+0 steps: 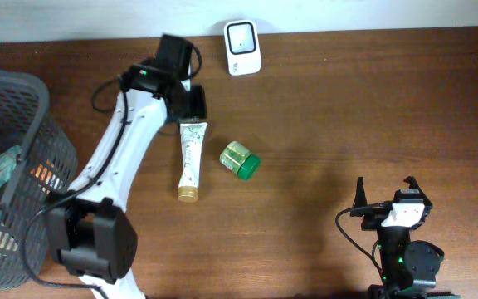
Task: Scan the item barcode
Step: 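Place the Pantene tube beside the jar with the left gripper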
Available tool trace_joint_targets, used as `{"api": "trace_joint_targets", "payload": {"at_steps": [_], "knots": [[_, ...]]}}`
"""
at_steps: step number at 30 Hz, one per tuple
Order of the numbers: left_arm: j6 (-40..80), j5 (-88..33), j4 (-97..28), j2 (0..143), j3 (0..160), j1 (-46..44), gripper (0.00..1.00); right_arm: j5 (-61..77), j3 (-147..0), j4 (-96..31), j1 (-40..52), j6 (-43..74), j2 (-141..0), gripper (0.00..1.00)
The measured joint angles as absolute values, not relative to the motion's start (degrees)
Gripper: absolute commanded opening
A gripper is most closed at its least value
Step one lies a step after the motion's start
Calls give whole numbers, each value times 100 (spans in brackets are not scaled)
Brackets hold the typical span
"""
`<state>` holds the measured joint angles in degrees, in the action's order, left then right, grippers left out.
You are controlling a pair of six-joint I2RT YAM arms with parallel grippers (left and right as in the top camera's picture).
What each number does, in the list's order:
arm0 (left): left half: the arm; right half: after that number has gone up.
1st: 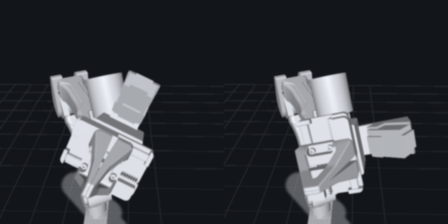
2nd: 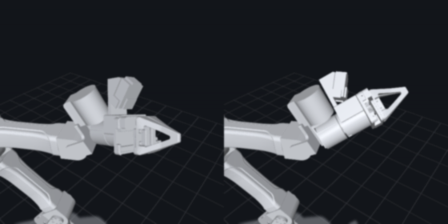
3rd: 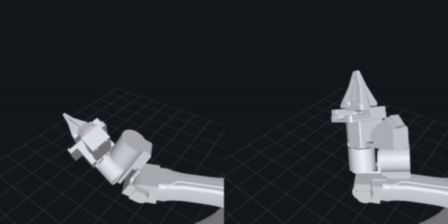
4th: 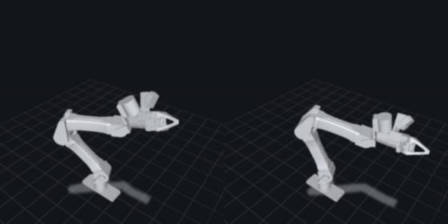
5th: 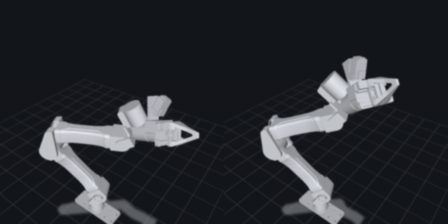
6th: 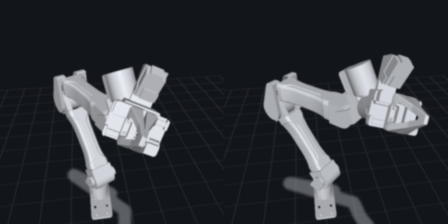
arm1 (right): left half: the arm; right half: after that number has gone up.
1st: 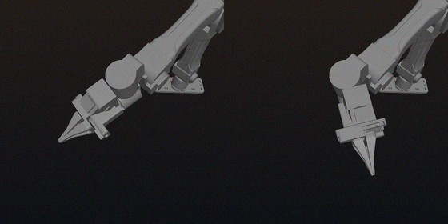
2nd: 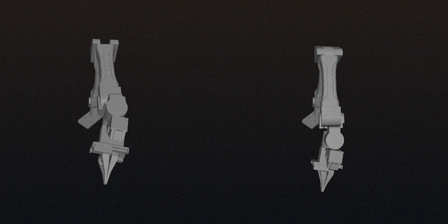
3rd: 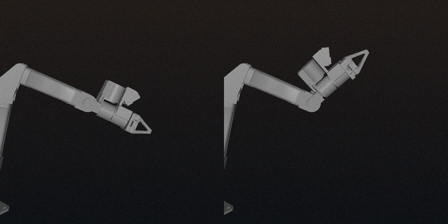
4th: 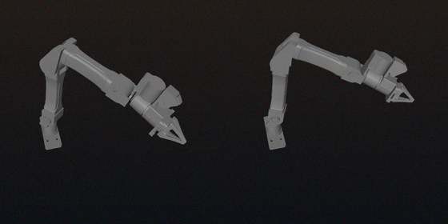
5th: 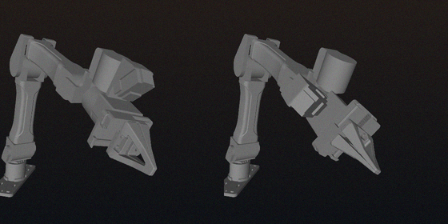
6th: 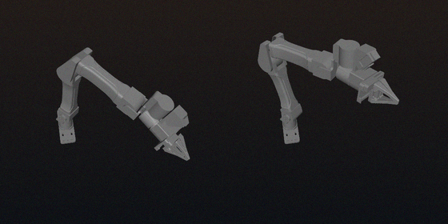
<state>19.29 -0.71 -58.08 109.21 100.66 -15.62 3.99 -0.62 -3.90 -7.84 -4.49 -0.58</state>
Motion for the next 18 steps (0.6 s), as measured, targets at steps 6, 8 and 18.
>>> {"api": "trace_joint_targets", "payload": {"at_steps": [6,8,18], "knots": [[1466,128,-6788,9592,12044,60,64,399,-62,-390,-784,-449,-58,98],[1428,202,-6855,8934,12151,1109,66,397,-62,-390,-784,-445,-58,98],[2060,392,-6062,8877,9172,4499,71,399,-62,-390,-784,-449,-58,98]]}}
